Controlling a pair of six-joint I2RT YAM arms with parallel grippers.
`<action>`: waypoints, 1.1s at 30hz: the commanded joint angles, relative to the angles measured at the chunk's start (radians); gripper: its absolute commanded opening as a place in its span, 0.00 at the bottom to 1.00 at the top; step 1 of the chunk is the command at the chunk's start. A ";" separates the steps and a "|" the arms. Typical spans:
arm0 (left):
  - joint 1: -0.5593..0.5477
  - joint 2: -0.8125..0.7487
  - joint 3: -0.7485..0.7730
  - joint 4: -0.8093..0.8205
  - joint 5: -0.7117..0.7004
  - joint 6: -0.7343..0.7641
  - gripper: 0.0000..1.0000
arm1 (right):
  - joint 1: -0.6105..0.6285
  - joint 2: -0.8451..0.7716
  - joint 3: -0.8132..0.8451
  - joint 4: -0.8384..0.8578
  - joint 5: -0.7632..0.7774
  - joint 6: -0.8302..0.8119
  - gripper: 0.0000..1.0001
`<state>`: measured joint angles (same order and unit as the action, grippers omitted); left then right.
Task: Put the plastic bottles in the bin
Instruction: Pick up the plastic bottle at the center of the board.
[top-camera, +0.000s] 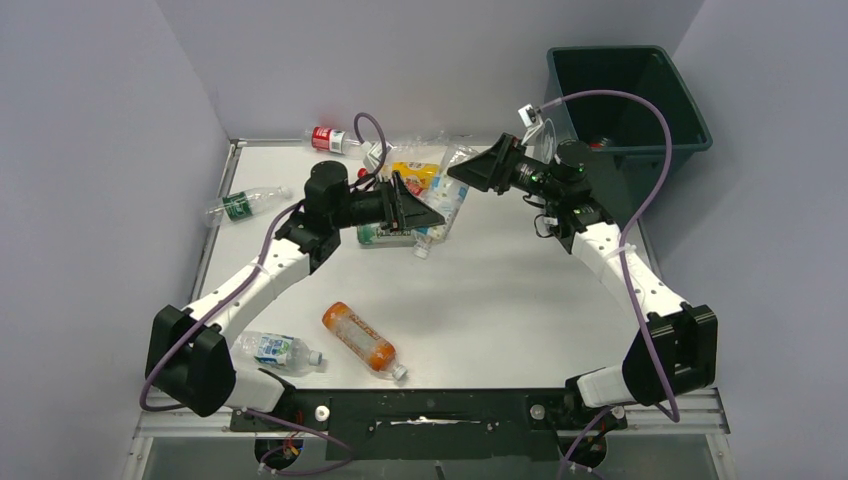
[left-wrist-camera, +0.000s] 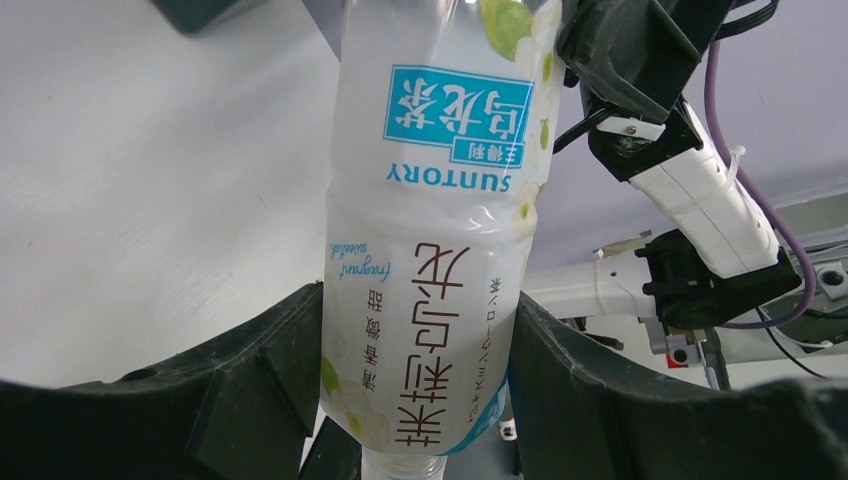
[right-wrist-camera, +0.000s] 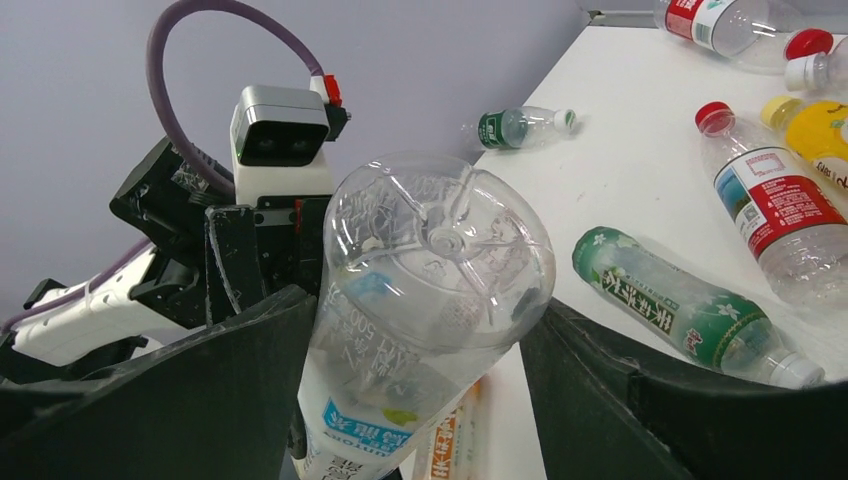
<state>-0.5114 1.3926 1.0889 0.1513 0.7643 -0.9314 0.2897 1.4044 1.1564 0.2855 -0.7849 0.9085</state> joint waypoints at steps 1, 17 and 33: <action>-0.004 0.009 0.016 0.068 -0.012 0.010 0.58 | 0.007 -0.012 0.034 0.077 -0.014 0.006 0.70; 0.057 -0.035 0.078 -0.126 -0.075 0.156 0.83 | -0.090 -0.054 0.106 -0.069 -0.010 -0.085 0.60; 0.209 -0.125 0.087 -0.394 -0.124 0.298 0.85 | -0.504 -0.008 0.473 -0.220 -0.034 -0.123 0.60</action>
<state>-0.3141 1.2987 1.1343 -0.1730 0.6647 -0.6952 -0.1108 1.4025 1.5406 0.0494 -0.7982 0.7673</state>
